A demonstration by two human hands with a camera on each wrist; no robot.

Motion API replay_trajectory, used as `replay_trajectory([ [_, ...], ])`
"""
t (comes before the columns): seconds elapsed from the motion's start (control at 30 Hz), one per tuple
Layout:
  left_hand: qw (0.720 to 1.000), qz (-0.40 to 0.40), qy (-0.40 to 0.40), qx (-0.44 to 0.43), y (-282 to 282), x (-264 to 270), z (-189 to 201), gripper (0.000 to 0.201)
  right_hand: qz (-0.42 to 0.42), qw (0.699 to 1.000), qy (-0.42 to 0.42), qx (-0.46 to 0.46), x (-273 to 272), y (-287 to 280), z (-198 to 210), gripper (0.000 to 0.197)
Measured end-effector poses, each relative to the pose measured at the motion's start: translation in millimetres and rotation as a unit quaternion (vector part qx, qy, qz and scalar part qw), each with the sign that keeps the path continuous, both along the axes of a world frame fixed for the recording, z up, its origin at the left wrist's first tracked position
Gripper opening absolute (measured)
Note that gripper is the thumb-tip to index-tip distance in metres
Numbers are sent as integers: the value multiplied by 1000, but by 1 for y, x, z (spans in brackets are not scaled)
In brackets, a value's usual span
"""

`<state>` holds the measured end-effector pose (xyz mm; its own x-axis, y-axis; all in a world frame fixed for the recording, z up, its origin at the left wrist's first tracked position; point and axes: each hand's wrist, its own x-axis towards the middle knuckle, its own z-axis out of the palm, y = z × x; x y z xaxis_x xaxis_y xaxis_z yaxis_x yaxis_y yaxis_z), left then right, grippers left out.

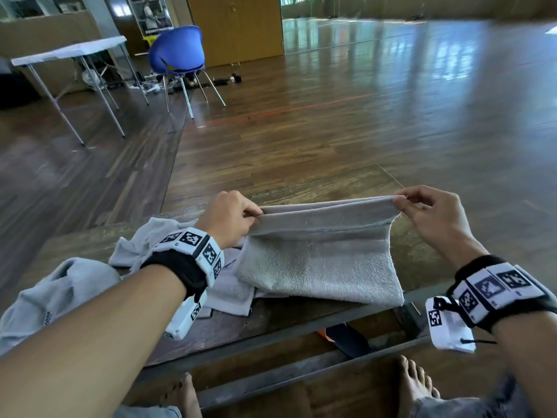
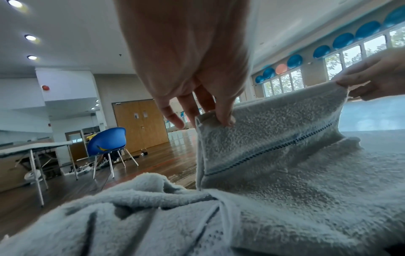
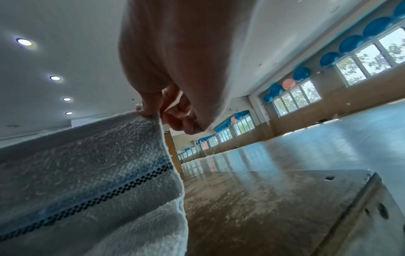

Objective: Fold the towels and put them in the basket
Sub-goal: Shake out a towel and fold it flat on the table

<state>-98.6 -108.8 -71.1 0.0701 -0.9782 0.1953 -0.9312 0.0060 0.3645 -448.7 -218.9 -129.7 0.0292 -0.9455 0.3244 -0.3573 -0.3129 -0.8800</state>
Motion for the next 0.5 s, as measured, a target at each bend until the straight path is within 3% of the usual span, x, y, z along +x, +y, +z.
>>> replay_trajectory([
  [0.23,995,-51,-87,27,4,-1,29,29,-32,998,21,53,-16,5,10,9],
  [0.4,994,2,-105,-40,-19,7,72,19,-37,992,-76,98,6,-29,66,7],
  [0.5,994,11,-86,-62,-43,13,107,18,-52,994,-97,27,14,-46,109,13],
])
